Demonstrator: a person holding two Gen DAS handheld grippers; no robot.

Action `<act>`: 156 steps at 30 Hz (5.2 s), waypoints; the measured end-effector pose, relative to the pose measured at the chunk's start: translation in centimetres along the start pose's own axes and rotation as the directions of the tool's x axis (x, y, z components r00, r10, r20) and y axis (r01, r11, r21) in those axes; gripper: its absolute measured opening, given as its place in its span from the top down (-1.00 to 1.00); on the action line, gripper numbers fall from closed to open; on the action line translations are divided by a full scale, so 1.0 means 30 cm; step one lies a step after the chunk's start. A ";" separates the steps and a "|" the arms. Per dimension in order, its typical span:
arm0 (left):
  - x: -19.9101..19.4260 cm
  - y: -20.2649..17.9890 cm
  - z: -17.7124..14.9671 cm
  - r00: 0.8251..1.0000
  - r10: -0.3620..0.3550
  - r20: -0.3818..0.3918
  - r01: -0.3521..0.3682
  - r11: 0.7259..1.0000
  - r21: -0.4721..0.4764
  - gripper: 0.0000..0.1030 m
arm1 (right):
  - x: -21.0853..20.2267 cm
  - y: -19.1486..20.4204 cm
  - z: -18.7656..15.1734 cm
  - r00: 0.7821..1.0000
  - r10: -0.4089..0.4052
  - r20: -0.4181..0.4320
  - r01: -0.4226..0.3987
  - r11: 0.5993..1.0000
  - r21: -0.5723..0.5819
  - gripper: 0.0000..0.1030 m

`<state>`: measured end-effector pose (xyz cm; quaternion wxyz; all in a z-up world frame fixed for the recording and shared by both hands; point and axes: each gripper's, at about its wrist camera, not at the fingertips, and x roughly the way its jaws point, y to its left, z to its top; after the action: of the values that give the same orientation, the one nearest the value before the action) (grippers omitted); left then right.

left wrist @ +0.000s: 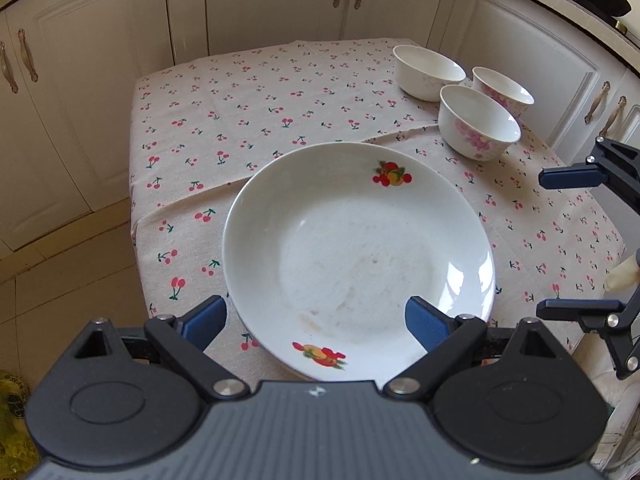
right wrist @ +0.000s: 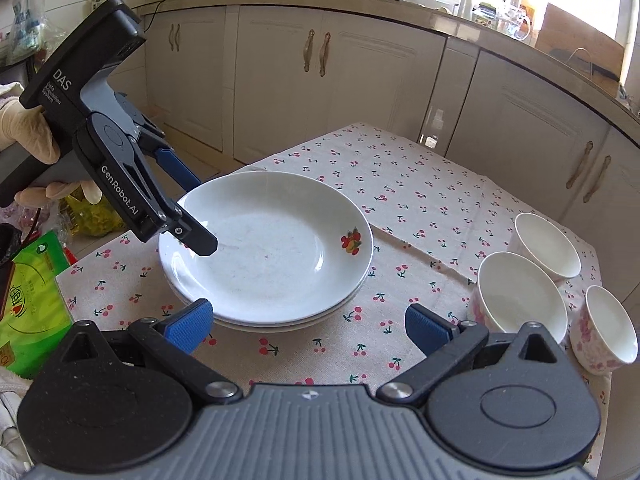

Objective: Organize plates and bowls
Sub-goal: 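Move the left gripper toward the white bowls on the cloth, then grasp the rim of a white bowl with the left gripper, then carry the white bowl across the cloth with the left gripper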

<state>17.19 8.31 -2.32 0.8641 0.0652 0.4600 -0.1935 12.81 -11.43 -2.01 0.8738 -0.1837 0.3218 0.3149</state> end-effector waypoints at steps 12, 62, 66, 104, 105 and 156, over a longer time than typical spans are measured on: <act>-0.066 -0.183 0.014 0.990 0.028 0.137 -0.037 0.997 0.065 -0.90 | -0.069 -0.091 -0.114 0.979 -0.201 0.045 0.193 0.972 0.133 -1.00; 0.426 -0.551 0.561 0.996 -0.087 0.033 0.077 0.967 0.242 -0.69 | 0.147 -0.480 -0.205 0.963 -0.259 0.075 0.243 0.955 0.168 -0.96; 0.441 -0.554 0.572 0.995 -0.095 0.029 0.085 0.965 0.249 -0.63 | 0.152 -0.481 -0.201 0.966 -0.244 0.082 0.228 0.959 0.167 -0.82; 0.274 -0.619 0.454 0.982 -0.187 0.039 0.170 0.949 0.267 -0.46 | -0.065 -0.379 -0.205 0.972 -0.219 0.090 0.201 0.965 0.169 -0.68; 0.265 -0.627 0.442 0.981 -0.191 0.039 0.174 0.947 0.271 -0.46 | -0.080 -0.369 -0.212 0.971 -0.221 0.090 0.204 0.965 0.167 -0.68; 0.238 -0.758 0.197 0.969 -0.245 0.009 0.233 0.932 0.277 -0.83 | -0.218 -0.240 -0.414 0.986 -0.167 0.030 0.157 0.966 0.203 -1.00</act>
<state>16.35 -16.22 -3.32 0.8267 0.1232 0.4142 -0.3604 8.20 -26.04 -5.73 0.9179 -0.1131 0.3152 0.2127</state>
